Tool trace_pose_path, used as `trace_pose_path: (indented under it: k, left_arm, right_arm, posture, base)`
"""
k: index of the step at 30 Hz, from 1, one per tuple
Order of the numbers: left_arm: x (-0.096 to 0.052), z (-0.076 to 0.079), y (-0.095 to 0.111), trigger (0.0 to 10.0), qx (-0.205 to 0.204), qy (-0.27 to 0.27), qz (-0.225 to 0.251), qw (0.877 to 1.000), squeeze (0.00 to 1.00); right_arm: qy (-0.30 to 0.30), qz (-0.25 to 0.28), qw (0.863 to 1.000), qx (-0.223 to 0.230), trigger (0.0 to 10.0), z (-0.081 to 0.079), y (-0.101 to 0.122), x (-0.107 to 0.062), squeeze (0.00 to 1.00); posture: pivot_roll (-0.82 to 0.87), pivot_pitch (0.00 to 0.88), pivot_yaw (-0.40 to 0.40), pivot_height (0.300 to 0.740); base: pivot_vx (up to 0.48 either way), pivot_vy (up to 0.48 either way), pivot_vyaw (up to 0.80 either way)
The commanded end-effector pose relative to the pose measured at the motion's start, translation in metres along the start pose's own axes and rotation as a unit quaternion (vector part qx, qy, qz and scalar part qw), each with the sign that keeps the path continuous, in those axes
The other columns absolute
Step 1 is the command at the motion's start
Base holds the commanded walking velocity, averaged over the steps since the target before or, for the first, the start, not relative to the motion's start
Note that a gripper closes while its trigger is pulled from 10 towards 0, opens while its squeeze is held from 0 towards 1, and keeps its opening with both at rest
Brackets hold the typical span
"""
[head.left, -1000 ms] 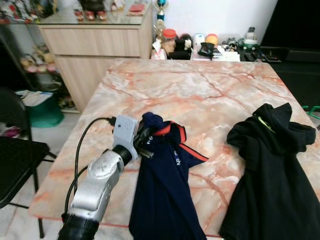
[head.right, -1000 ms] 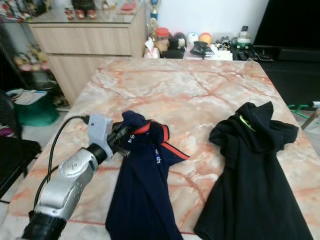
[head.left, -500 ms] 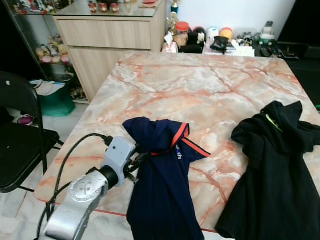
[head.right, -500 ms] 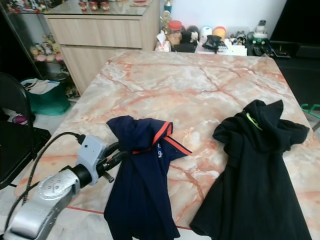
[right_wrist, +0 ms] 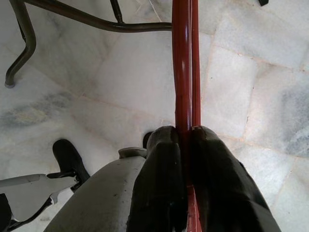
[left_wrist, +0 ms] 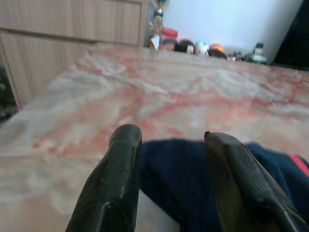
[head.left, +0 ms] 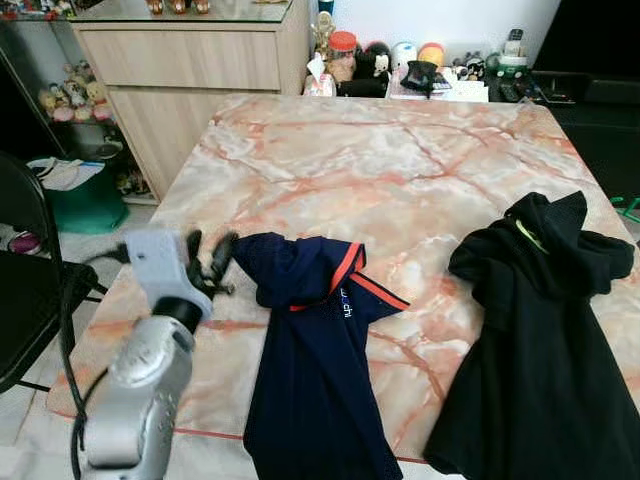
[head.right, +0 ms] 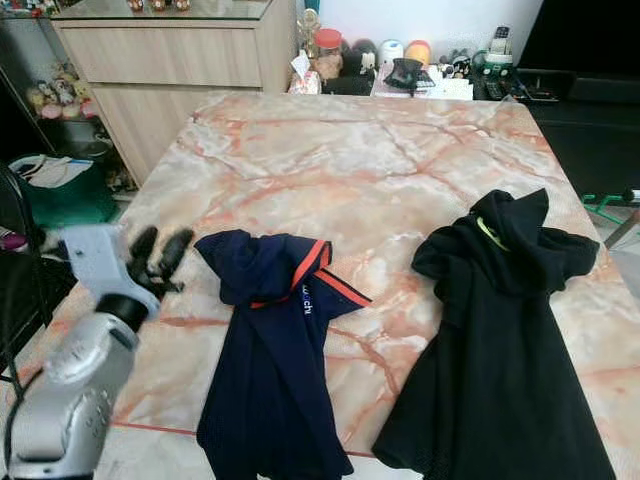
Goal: Hang hanger
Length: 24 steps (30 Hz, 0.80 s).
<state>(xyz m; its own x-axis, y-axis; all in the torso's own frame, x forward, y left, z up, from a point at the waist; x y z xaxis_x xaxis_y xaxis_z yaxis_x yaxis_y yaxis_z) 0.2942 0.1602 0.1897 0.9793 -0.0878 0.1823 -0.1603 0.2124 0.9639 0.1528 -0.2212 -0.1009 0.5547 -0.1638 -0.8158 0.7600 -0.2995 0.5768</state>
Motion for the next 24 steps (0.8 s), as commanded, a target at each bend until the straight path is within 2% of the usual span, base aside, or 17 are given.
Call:
trace_pose_path:
  k: [1,10,24]
  left_arm:
    - [-0.0005,0.0045,0.0031,10.0,0.013,-0.005,0.007,1.000,0.00]
    - [0.0020,-0.0023,0.0071,10.0,0.012,0.005,0.012,1.000,0.00]
    - [-0.0001,-0.0005,0.0071,10.0,0.009,0.008,0.016,1.000,0.00]
  right_arm:
    - [-0.008,-0.010,1.000,0.011,10.0,0.0029,-0.0071,-0.0017,0.00]
    - [-0.007,-0.011,1.000,0.012,10.0,0.0025,-0.0074,-0.0016,0.00]
    - [-0.006,-0.014,1.000,0.012,10.0,0.0022,-0.0095,-0.0021,0.00]
  posture:
    - [0.06,0.154,0.006,0.740]
    - [0.06,0.148,0.007,0.740]
    - [0.06,0.119,0.011,0.740]
  base:
    - [0.000,-0.319,0.00]
    - [0.000,-0.480,0.00]
    - [0.000,-0.480,0.00]
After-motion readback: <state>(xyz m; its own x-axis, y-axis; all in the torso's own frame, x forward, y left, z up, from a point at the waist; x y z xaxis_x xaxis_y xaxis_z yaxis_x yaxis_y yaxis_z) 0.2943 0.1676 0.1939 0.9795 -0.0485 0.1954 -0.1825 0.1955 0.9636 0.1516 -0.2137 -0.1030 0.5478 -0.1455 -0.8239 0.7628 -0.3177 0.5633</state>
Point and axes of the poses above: a point about 5 cm out from each wrist's last joint towards the gripper, its own x axis pointing out of the wrist towards the gripper, its own y axis along the axis of the wrist's last joint, z = x × y, the point moved 1 cm from there along x, pointing out of the wrist towards the gripper, and after that the axes turned 3 degrees about -x, right-handed, at the moved point
